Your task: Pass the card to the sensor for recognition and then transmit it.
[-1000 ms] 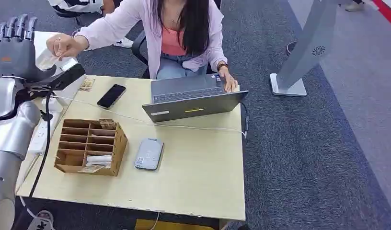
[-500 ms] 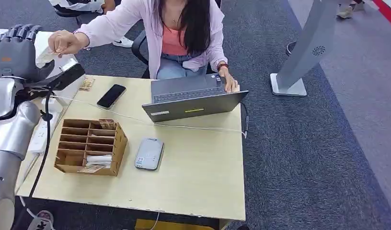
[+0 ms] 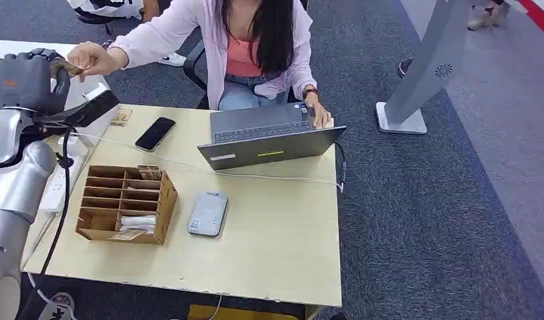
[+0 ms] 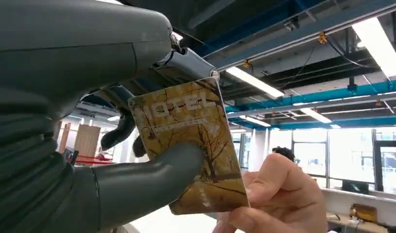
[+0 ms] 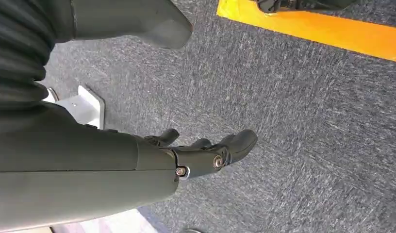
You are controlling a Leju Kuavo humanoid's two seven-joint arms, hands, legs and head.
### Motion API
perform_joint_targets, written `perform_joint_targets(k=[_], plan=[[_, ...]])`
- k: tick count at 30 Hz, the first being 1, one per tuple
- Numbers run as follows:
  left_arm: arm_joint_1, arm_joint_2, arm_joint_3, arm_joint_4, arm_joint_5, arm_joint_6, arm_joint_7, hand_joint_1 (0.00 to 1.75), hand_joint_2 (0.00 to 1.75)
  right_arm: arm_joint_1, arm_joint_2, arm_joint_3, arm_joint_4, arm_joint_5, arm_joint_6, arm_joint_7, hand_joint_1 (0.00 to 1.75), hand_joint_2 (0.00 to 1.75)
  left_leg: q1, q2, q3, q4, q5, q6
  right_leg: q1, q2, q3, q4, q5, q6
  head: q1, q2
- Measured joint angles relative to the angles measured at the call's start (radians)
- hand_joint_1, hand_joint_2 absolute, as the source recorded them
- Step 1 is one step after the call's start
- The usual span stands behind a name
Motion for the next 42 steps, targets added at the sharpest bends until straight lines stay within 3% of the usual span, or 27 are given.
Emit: perform_joint_targets(k=[7,15,25,33,42], plan=[[0.045,-0.014,-0.001,-0.021,0.033,0.003,-0.039,1.75,1.75,0.003,0.000,-0.001,0.000,-0.004,-0.003,-0.002,0.00,1.75,0.000,0.000,0.000,0.000,0.000,0.000,0.000,0.000,0.000,0.000,0.000,0.000,0.000,0.000],[0.177,-0.050,-0.039,-0.169,0.043,-0.005,-0.037,1.75,1.75,0.007,0.000,-0.008,0.000,-0.004,-0.007,-0.004,0.00,1.75,-0.001,0.001,-0.001,0.000,0.000,0.000,0.000,0.001,-0.001,0.000,0.000,0.000,0.001,0.000],[0.353,-0.081,-0.145,-0.370,0.053,-0.063,0.014,1.75,1.75,0.010,0.000,-0.039,0.000,-0.001,-0.010,-0.009,0.00,1.75,-0.001,0.000,-0.001,0.000,0.000,0.000,-0.001,0.000,-0.001,0.000,0.000,0.000,0.000,0.000],[0.379,-0.099,-0.196,-0.393,0.042,-0.121,0.021,1.75,1.75,0.011,0.000,-0.060,0.000,0.004,-0.010,-0.013,0.00,1.75,-0.001,0.000,-0.001,0.000,0.000,0.000,-0.001,-0.001,-0.001,0.000,0.000,0.000,0.000,0.000],[0.411,-0.150,-0.312,-0.394,0.007,-0.202,0.058,1.75,1.75,0.011,0.001,-0.078,0.000,0.006,-0.010,-0.013,0.00,1.75,-0.001,0.000,-0.001,0.000,-0.001,0.001,-0.001,-0.001,-0.001,0.000,0.000,0.000,0.000,0.000]])
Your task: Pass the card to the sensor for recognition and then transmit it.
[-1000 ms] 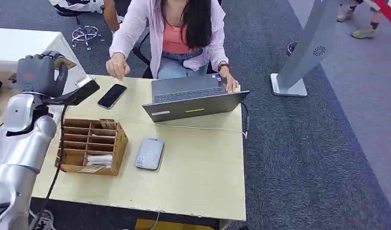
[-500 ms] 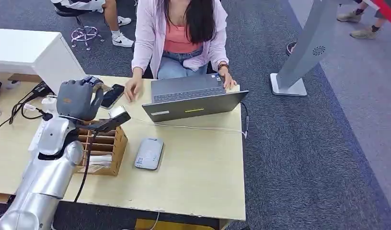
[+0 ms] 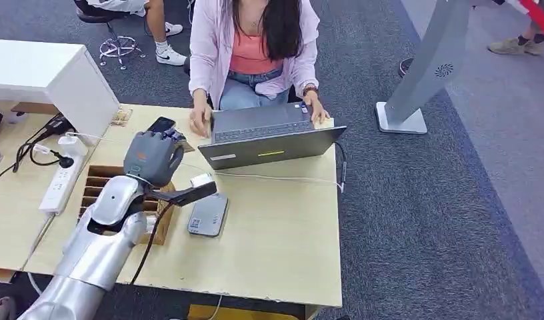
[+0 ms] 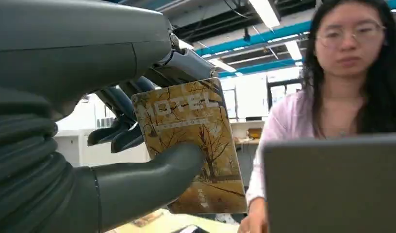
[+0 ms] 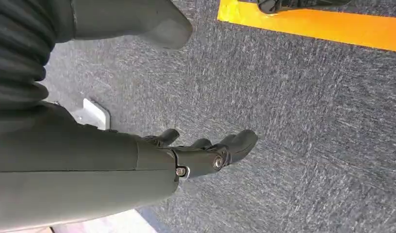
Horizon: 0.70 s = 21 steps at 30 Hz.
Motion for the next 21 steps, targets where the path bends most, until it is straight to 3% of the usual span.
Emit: perform_joint_targets(k=[21], plan=[[0.040,-0.014,-0.093,-0.019,0.003,-0.061,0.018,1.75,1.75,0.003,0.000,-0.031,0.000,0.005,0.000,0.000,0.00,1.75,0.000,0.000,0.000,0.000,0.000,0.000,0.000,0.000,0.000,0.000,0.000,0.000,0.000,0.000]])
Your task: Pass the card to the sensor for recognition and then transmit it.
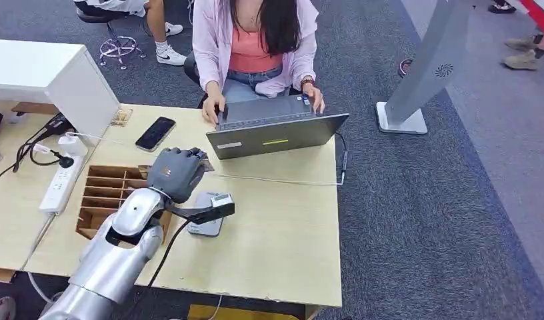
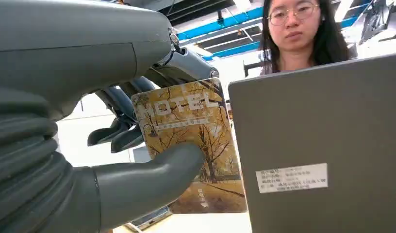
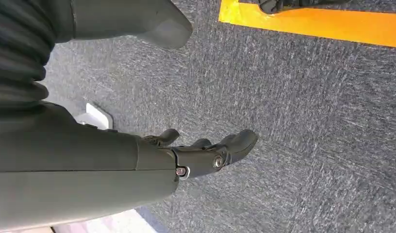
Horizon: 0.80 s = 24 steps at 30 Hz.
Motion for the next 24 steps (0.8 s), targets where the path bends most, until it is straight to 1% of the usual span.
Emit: perform_joint_targets(k=[6,11,18,24], plan=[[0.002,0.000,-0.002,-0.005,0.000,-0.001,0.000,1.75,1.75,0.000,0.000,0.000,0.000,0.000,0.000,0.000,0.00,1.75,0.000,0.000,0.000,0.000,0.000,0.000,0.000,0.000,0.000,0.000,0.000,0.000,0.000,0.000],[0.016,0.005,-0.009,-0.025,0.004,-0.010,0.019,1.75,1.75,0.001,0.000,-0.005,0.000,0.000,0.000,0.000,0.00,1.75,0.000,0.000,0.000,0.000,0.000,0.000,0.000,0.000,0.000,0.000,0.000,0.000,0.000,0.000],[0.043,0.021,-0.034,-0.034,0.016,-0.065,0.032,1.75,1.75,0.001,0.000,-0.025,0.000,0.005,-0.002,0.000,0.00,1.75,0.000,0.000,0.000,0.000,0.000,0.000,0.000,0.000,0.000,0.000,0.000,0.000,0.000,0.000],[0.049,0.030,-0.048,-0.034,0.019,-0.074,0.032,1.75,1.75,0.001,0.000,-0.026,0.000,0.006,-0.002,0.000,0.00,1.75,0.000,0.000,0.000,0.000,0.000,0.000,0.000,0.000,0.000,0.000,0.000,0.000,0.000,0.000]])
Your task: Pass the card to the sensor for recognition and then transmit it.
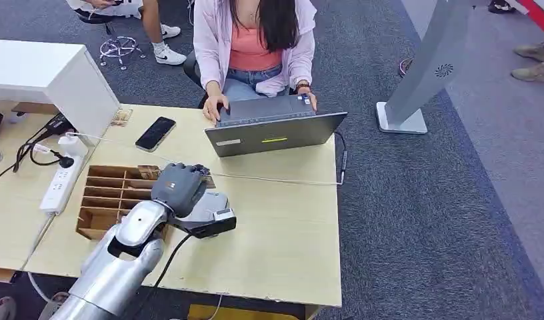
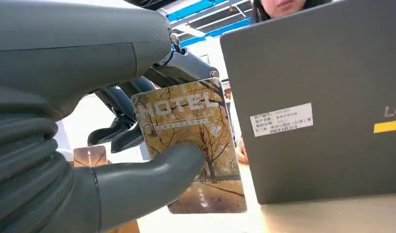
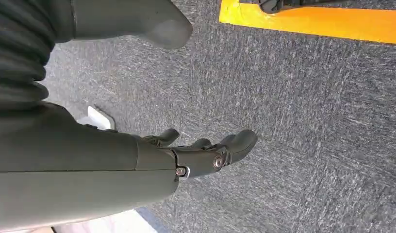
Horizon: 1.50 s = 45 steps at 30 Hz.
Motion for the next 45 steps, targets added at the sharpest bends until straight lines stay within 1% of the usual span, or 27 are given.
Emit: perform_joint_targets(k=[6,10,16,21,29,38,41,42,43,45], plan=[[0.000,0.008,-0.016,0.010,0.020,-0.040,0.001,1.75,1.75,0.000,0.000,-0.011,0.000,0.011,0.000,0.000,0.00,1.75,0.000,0.000,0.000,0.000,0.000,0.000,0.000,0.000,0.000,0.000,0.000,0.000,0.000,0.000],[-0.001,0.014,-0.028,0.025,0.028,-0.050,0.001,1.75,1.75,0.000,0.000,-0.018,0.000,0.018,0.000,0.000,0.00,1.75,0.000,0.000,0.000,0.000,0.000,0.000,0.000,0.000,0.000,0.000,0.000,0.000,0.000,0.000],[-0.001,0.018,-0.035,0.061,0.045,-0.065,0.001,1.75,1.75,0.000,0.002,-0.022,0.000,0.025,0.001,0.004,0.00,1.75,0.000,0.000,0.000,0.000,0.000,0.000,0.000,0.000,0.000,0.000,0.000,0.000,0.000,0.000],[-0.007,0.017,-0.039,0.110,0.074,-0.095,-0.004,1.75,1.75,0.000,0.002,-0.025,0.000,0.040,0.002,0.004,0.00,1.75,0.000,0.000,0.000,0.000,0.000,0.000,0.000,0.000,0.000,0.000,0.000,0.000,0.000,0.000],[-0.021,0.016,-0.053,0.171,0.093,-0.105,-0.019,1.75,1.75,-0.001,0.002,-0.025,0.000,0.049,0.004,0.005,0.00,1.75,0.000,0.000,0.000,0.000,0.000,0.000,0.000,0.000,0.000,0.000,0.000,0.000,0.000,0.000],[-0.042,0.016,-0.066,0.203,0.124,-0.130,-0.022,1.75,1.75,0.000,0.004,-0.030,0.000,0.060,0.004,0.005,0.00,1.75,0.000,0.000,0.001,0.000,0.000,0.000,0.000,0.000,0.001,0.000,0.000,0.000,0.000,0.000],[-0.046,0.017,-0.071,0.207,0.131,-0.124,-0.021,1.75,1.75,0.000,0.004,-0.036,0.000,0.062,0.004,0.005,0.00,1.75,0.000,0.000,0.001,0.000,0.000,0.000,0.000,0.000,0.001,0.000,0.000,0.000,0.000,0.000],[-0.046,0.017,-0.071,0.208,0.132,-0.111,-0.020,1.75,1.75,0.000,0.004,-0.039,0.000,0.066,0.005,0.005,0.00,1.75,0.000,0.000,0.001,0.000,0.000,0.000,0.000,0.000,0.001,0.000,0.000,0.000,0.000,0.000],[-0.046,0.017,-0.072,0.208,0.134,-0.093,-0.018,1.75,1.75,0.000,0.004,-0.042,0.000,0.069,0.005,0.005,0.00,1.75,0.000,0.000,0.001,0.000,0.000,0.000,0.000,0.000,0.001,0.000,0.000,0.000,0.000,0.000],[-0.043,0.016,-0.072,0.207,0.118,-0.015,0.007,1.75,1.75,0.000,0.004,-0.043,0.000,0.072,0.005,0.005,0.00,1.75,0.000,0.000,0.001,0.000,0.000,0.000,0.000,0.000,0.001,0.000,0.000,0.000,0.000,0.000]])
